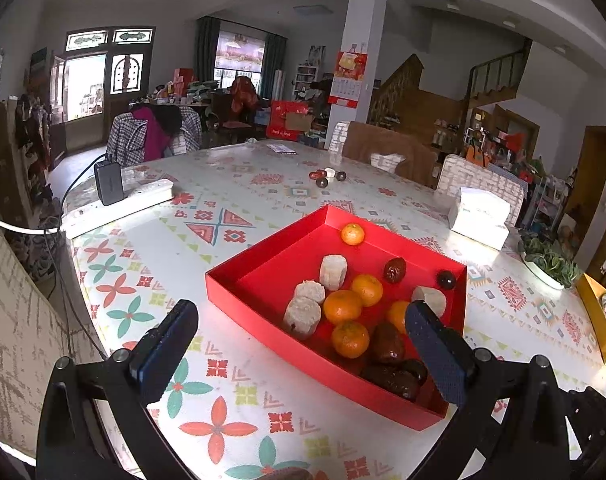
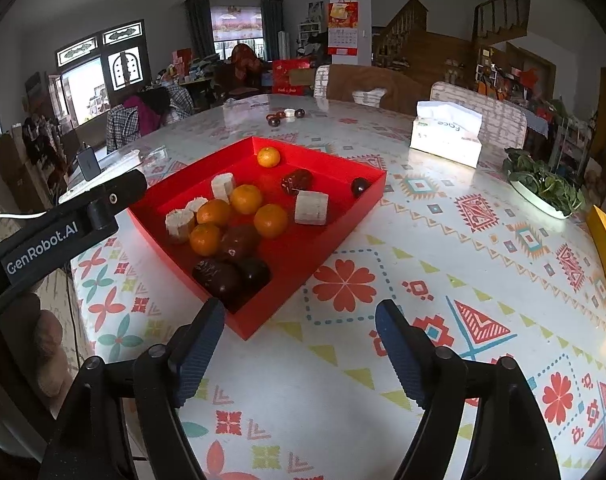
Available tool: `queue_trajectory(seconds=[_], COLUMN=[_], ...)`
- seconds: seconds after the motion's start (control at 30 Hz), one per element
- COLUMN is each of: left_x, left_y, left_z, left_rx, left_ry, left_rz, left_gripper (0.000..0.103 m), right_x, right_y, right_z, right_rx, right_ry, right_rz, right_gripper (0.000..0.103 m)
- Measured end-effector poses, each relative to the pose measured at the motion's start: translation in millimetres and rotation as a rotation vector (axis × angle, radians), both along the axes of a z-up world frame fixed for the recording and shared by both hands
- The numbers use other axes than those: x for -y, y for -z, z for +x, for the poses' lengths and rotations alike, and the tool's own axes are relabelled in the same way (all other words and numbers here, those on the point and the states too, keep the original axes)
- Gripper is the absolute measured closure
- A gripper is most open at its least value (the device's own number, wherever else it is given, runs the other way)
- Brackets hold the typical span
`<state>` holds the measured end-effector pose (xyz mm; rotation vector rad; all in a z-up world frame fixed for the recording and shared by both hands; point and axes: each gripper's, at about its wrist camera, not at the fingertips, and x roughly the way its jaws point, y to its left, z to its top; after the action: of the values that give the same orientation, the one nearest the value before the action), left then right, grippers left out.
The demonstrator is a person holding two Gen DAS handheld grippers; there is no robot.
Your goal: Organize fruits
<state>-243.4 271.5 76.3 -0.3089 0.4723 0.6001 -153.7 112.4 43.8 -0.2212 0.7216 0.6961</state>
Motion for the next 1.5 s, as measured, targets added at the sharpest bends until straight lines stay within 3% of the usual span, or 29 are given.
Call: queue_trajectory(seconds=[0.77,1.07,1.23,1.37,1.5], left_x=[4,-47,-77,-85,-85], left_y=[8,4,7,14,15], left_z=[10,-16,-35,-39,-40], left_rx=[-0.045,-0.044,-0.067,-0.076,-0.072], left_ry=[0.017,-0.140,-0.240,-0.229,-0.208], left_rz=[-0.004,-0.038,-0.059,-0.098,-0.094], left_gripper=[0.000,0.000,0.000,0.000,0.000], right_x=[23,46,14,-42,-96], right_y=[10,-5,-24,-20,6], right_z=[18,37,43,55,67], right_rx=[-0.054,-0.049,-0.062,-0.124,-0.209], right_ry=[0.059,0.120,-0.026,-0.186,-0.262], right_rz=[0.027,0.018,0.049,0.005,-0.073], right_gripper=[0.019,0.019,0.019,0.019,0.032])
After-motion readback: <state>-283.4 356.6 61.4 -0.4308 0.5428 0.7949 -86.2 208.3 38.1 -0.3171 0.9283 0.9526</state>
